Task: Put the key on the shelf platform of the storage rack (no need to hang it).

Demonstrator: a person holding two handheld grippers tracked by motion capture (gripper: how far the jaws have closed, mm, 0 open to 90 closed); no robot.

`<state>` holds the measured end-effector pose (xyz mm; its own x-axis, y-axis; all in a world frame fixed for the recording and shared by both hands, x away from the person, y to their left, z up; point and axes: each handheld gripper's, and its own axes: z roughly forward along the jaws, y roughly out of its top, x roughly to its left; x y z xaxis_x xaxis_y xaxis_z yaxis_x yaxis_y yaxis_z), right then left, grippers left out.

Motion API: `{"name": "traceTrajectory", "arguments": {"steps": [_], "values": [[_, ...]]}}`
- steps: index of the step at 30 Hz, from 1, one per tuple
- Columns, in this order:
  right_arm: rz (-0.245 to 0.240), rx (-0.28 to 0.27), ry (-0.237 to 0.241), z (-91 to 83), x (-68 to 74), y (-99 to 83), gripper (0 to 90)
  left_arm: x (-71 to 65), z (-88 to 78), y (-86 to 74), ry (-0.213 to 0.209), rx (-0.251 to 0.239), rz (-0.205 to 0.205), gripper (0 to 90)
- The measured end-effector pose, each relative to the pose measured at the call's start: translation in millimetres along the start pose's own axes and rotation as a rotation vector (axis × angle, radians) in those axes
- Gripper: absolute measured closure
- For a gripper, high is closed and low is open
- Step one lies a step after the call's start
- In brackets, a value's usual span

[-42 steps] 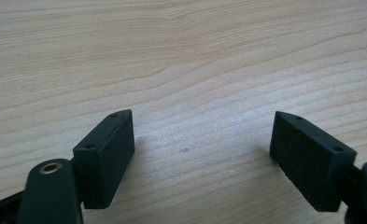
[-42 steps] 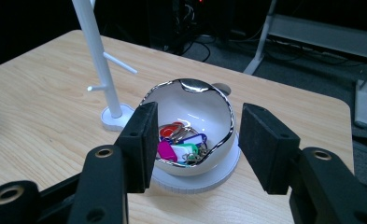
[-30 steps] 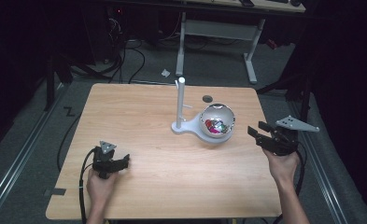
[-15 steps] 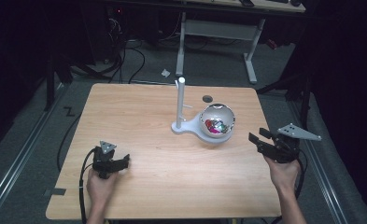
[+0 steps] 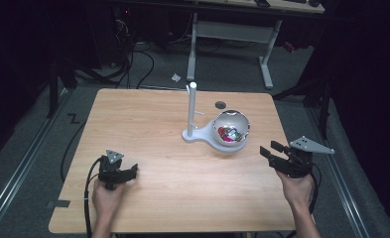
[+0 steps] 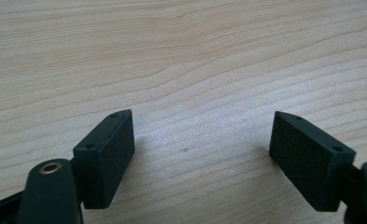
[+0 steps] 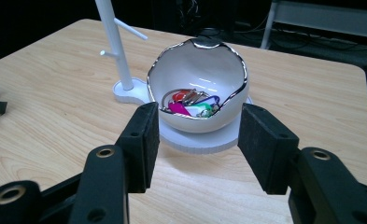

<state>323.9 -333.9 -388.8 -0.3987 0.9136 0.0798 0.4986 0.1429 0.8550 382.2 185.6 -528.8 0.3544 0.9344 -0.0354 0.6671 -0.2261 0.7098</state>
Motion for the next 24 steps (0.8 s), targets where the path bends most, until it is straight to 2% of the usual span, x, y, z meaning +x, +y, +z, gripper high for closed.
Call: {"name": "traceTrajectory", "arguments": {"steps": [14, 24], "values": [[0.009, 0.013, 0.026, 13.4, 7.1, -14.0, 48.6, 0.0, 0.0, 0.0, 0.000, 0.000, -0.001, 22.5], [0.038, 0.020, 0.040, 23.9, 10.2, -29.4, 48.3, 0.1, -0.1, 0.0, -0.001, 0.000, -0.001, 22.6]]}}
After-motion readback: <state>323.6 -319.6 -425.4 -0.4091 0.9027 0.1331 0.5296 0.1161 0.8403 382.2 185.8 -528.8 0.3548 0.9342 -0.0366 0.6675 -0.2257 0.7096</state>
